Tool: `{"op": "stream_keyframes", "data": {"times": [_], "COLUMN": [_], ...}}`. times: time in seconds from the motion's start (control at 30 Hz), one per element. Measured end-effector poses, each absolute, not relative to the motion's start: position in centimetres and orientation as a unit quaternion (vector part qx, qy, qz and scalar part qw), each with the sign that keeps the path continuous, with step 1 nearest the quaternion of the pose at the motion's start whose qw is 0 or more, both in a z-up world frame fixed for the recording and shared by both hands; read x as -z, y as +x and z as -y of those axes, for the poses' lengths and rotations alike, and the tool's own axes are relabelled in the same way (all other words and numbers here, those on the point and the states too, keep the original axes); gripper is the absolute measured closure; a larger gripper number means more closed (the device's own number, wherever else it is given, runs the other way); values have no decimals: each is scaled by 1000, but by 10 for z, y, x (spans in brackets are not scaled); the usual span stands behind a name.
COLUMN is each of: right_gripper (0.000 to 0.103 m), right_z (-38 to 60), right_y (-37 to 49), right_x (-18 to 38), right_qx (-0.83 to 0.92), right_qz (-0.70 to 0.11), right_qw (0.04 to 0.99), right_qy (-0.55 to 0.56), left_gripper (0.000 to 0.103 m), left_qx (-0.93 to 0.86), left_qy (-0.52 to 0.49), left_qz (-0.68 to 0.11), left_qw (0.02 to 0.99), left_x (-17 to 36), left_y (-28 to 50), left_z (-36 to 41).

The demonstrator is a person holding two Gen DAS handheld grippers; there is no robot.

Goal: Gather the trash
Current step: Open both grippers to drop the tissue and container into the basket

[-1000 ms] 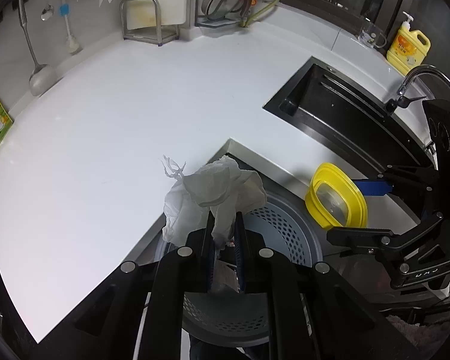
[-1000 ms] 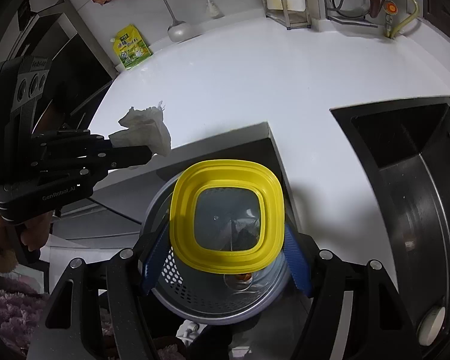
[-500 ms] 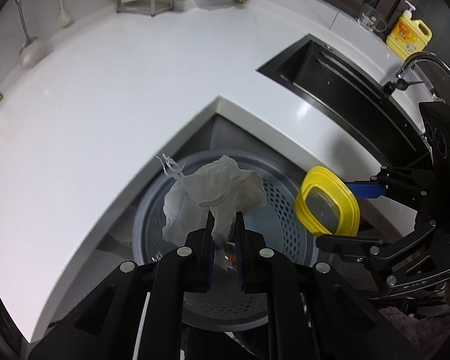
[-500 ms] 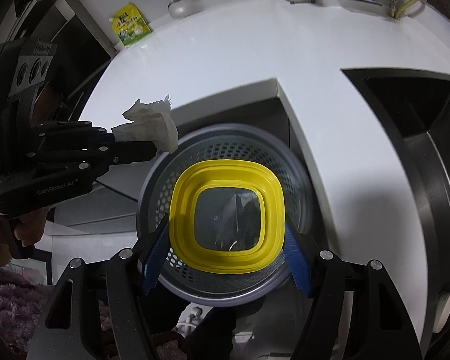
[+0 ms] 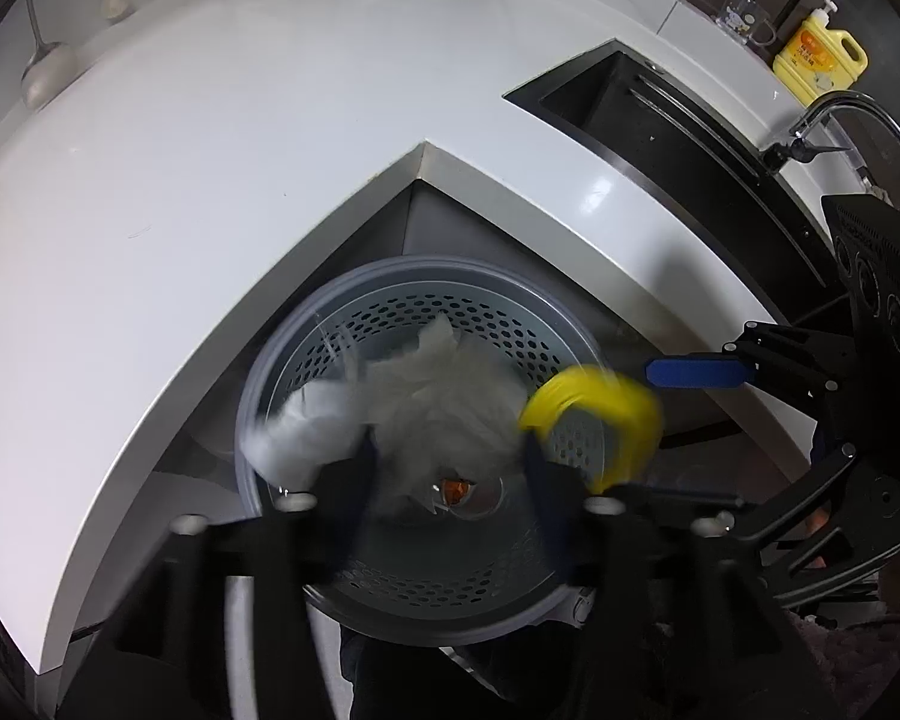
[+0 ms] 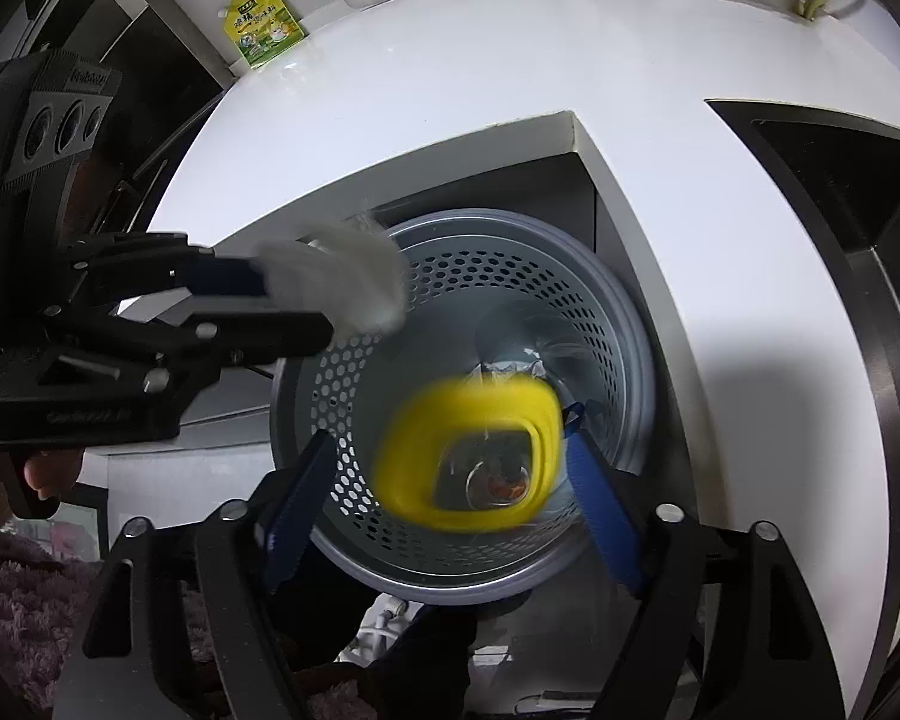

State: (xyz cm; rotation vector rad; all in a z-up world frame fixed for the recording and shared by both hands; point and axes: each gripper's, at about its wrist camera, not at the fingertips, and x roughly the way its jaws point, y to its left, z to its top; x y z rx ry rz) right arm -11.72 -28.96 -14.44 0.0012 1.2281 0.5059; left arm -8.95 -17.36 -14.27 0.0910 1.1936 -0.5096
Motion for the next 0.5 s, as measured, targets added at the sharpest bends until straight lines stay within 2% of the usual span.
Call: {"op": "stream_keyframes", "data": {"times": [0.23, 0.3, 0.4, 0.5], "right_gripper": [25, 24, 22, 20], "right_z": [293, 294, 297, 293], "right_y": [-118, -121, -126, -131], "right_x": [139, 137, 135, 137], "right_qx": [-232, -230, -232, -235], "right_qz": [-560, -557, -557, -560], "right_qw": [795, 798, 797, 794], "right_qy": [7, 5, 11, 13], "left_gripper": [32, 24, 23, 15], "left_qx": [222, 215, 200, 193], "left_qy": [59, 66, 80, 79], "left_qz": [-549, -546, -543, -535], "left_qw": [804, 807, 812, 819], "left_x": [137, 134, 132, 127], "left_y": [-88, -88, -90, -91], "left_z": [171, 170, 168, 164]}}
